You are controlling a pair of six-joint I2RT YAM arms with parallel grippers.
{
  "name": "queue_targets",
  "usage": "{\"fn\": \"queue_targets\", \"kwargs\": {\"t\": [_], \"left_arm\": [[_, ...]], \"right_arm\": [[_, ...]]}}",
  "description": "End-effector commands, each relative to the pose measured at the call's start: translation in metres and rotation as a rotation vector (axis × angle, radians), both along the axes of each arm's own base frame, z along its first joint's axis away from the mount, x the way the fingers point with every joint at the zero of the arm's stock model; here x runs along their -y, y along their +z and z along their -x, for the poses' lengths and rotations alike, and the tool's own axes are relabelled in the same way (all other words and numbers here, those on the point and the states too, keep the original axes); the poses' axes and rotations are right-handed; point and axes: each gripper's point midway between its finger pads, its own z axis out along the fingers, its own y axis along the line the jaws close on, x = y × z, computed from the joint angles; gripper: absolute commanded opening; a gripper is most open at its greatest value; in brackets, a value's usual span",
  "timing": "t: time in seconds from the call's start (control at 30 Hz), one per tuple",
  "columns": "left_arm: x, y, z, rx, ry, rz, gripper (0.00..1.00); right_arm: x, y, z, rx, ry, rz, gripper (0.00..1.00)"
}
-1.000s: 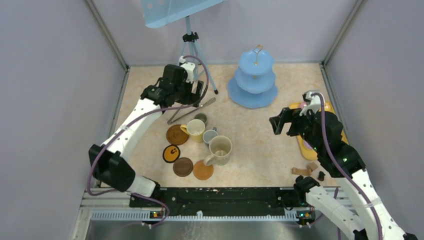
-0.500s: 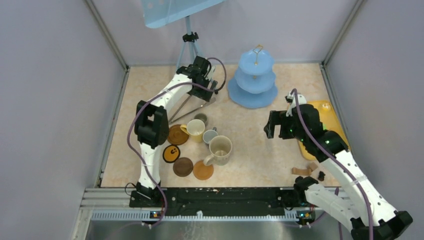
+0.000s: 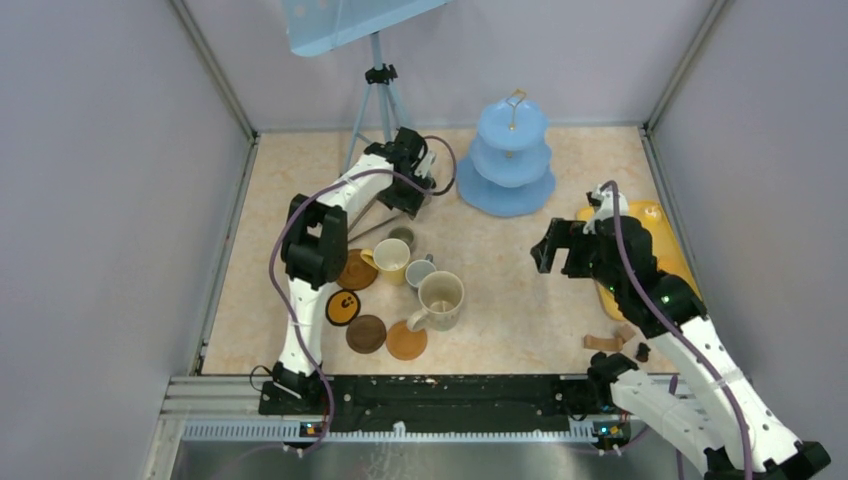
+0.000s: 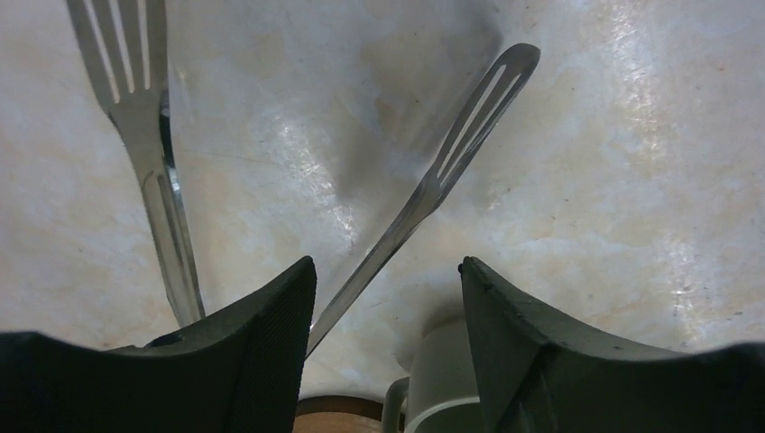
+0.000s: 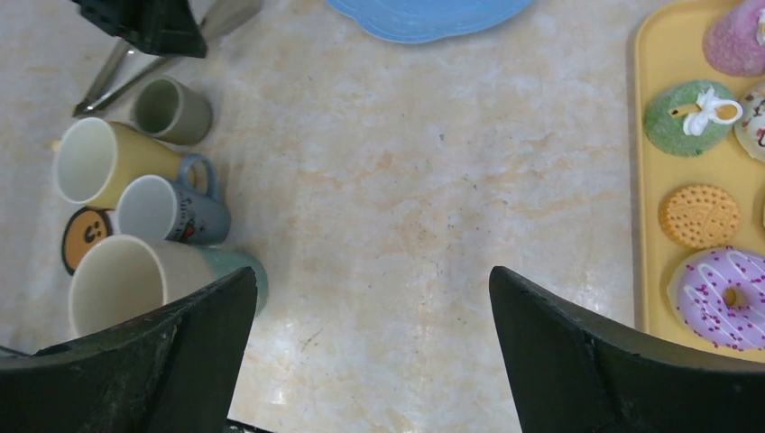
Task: Serve the afternoon tea
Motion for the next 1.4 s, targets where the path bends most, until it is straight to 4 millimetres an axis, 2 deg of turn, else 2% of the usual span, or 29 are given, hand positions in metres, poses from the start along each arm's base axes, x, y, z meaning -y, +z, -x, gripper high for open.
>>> {"fn": "queue_targets", "kwargs": {"t": [0.0, 0.1, 0.33, 0.5, 0.57, 0.8, 1.03, 1.1, 1.23, 1.37], "left_arm": [[-0.003, -0.021, -0.001, -0.015, -0.027, -0.038, 0.63], [-0.006, -0.033, -0.002, -0.024, -0.046, -0.065, 0.57], [-0.016, -0.041, -0.004, -0.011, -0.084, -0.143, 0.40], [-0.026, -0.033, -0.005, 0.044, -0.096, -0.239, 0.26], [-0.026, -0.025, -0.006, 0.071, -0.098, -0.264, 0.24], [-0.038, 0.012, -0.012, 0.191, -0.059, -0.377, 0.17], [-0.052, 0.060, -0.016, 0.321, 0.015, -0.476, 0.13], [-0.053, 0.076, -0.012, 0.359, 0.027, -0.488, 0.13], [-0.059, 0.110, -0.005, 0.440, 0.063, -0.516, 0.13], [-0.060, 0.156, 0.004, 0.538, 0.104, -0.508, 0.12]], "right_arm": [[-0.019, 0.037, 0.003, 0.159, 0.114, -0.099, 0.98], [-0.028, 0.045, 0.009, 0.187, 0.190, -0.112, 0.98], [-0.029, 0.035, 0.008, 0.150, 0.196, -0.093, 0.98], [-0.028, 0.037, 0.010, 0.156, 0.197, -0.093, 0.98], [-0.028, 0.038, 0.010, 0.162, 0.195, -0.094, 0.97], [-0.028, 0.041, 0.009, 0.155, 0.192, -0.093, 0.97], [-0.029, 0.045, 0.003, 0.148, 0.166, -0.109, 0.97], [-0.028, 0.046, -0.001, 0.154, 0.139, -0.121, 0.97], [-0.013, 0.045, -0.017, 0.165, -0.040, -0.161, 0.98], [-0.007, 0.042, -0.025, 0.160, -0.125, -0.194, 0.99]]}}
